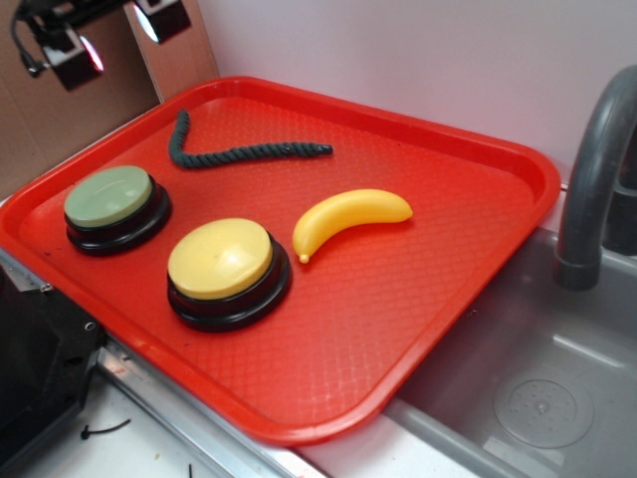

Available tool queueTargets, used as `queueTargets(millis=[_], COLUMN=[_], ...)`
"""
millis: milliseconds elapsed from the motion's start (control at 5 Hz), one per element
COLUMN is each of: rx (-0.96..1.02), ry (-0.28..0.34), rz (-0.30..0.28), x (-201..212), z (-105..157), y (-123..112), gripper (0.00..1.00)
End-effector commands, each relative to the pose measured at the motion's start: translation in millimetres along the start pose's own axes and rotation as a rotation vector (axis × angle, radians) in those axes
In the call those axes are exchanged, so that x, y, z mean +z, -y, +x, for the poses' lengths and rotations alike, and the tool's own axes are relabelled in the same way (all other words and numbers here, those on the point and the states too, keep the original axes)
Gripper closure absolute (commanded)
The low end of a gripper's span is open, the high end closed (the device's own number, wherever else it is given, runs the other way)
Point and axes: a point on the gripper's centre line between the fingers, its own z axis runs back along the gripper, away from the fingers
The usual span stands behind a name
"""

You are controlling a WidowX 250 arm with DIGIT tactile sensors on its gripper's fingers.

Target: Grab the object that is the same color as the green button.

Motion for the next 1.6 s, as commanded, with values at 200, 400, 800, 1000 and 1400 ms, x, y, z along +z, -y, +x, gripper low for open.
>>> queueTargets(millis=[200,400,800,1000,1400], rx=[0.077,0.069,0.039,0.031,-0.035], ry=[0.063,0.073,0.042,0.034,-0.03], rz=[0.118,0.138,0.112,0.085,0.047], x=[-80,-93,-114,-117,-115], z=[20,22,24,23,22], y=[4,0,-4,-5,-2], gripper=[0.0,0.0,0.25,1.0,1.0])
